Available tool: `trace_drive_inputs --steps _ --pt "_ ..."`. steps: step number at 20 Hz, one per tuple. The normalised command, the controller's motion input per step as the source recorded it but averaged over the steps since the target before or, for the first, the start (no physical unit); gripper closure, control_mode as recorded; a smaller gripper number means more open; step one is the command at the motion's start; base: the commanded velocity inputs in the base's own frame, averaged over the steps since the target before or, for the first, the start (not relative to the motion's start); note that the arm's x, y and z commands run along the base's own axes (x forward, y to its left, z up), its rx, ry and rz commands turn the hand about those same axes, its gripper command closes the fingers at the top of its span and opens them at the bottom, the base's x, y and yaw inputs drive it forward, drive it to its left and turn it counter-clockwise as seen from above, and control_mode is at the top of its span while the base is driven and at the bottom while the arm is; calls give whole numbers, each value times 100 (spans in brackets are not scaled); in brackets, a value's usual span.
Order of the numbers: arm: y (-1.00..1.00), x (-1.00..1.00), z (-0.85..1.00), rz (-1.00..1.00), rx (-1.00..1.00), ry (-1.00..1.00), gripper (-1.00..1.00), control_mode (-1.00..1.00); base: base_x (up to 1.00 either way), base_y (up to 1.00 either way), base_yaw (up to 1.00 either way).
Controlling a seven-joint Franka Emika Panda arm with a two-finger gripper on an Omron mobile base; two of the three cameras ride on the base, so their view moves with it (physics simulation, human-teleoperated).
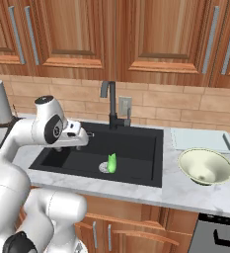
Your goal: Pick the corn from the sink and place it in the bowl. Then pick the bowl and place it in the microwave. Then close the microwave door and press the start button.
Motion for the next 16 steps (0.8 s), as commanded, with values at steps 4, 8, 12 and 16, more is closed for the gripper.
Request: trace_drive_inputs --steps 4,8,12,16 --pt "-43 26 -41 7 2 0 -100 -100 0 0 0" --pt "-59 27 -27 4 5 0 -100 -100 0 0 0" --pt "-60 26 -27 0 7 0 -100 -100 0 0 0" --pt "-28 29 -33 0 7 0 -100 -100 0 0 0"
